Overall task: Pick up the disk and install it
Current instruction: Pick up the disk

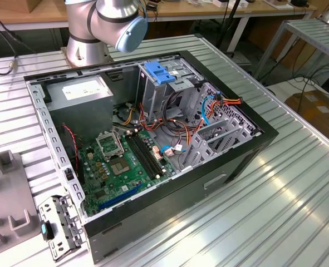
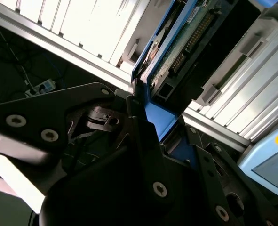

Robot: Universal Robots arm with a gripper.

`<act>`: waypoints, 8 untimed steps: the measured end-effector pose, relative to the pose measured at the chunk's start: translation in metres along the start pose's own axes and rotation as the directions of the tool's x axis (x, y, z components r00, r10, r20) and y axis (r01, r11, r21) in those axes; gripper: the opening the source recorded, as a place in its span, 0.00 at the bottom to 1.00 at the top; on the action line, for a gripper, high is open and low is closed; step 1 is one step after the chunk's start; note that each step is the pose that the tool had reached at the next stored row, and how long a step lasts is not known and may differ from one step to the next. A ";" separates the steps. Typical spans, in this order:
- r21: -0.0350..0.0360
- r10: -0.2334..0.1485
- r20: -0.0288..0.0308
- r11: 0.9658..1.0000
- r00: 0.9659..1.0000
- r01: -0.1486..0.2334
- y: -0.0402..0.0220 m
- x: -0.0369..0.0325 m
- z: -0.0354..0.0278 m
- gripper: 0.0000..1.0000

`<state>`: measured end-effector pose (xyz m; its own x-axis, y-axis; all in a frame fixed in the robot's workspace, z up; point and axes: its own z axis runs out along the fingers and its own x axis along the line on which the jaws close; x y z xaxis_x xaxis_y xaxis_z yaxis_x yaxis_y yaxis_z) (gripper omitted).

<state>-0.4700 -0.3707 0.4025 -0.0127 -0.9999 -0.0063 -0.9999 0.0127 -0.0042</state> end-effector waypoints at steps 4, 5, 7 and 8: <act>0.000 0.000 0.000 1.000 1.000 0.000 0.0000 0.0000 -0.0038 0.37; 0.000 0.000 0.000 1.000 1.000 0.000 -0.0001 -0.0001 -0.0060 0.37; 0.000 0.000 0.000 1.000 1.000 0.000 -0.0001 -0.0001 -0.0102 0.37; 0.000 0.000 0.000 1.000 1.000 0.000 -0.0001 -0.0001 -0.0111 0.37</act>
<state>-0.4700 -0.3707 0.4137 -0.0126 -0.9999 -0.0063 -0.9999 0.0127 -0.0041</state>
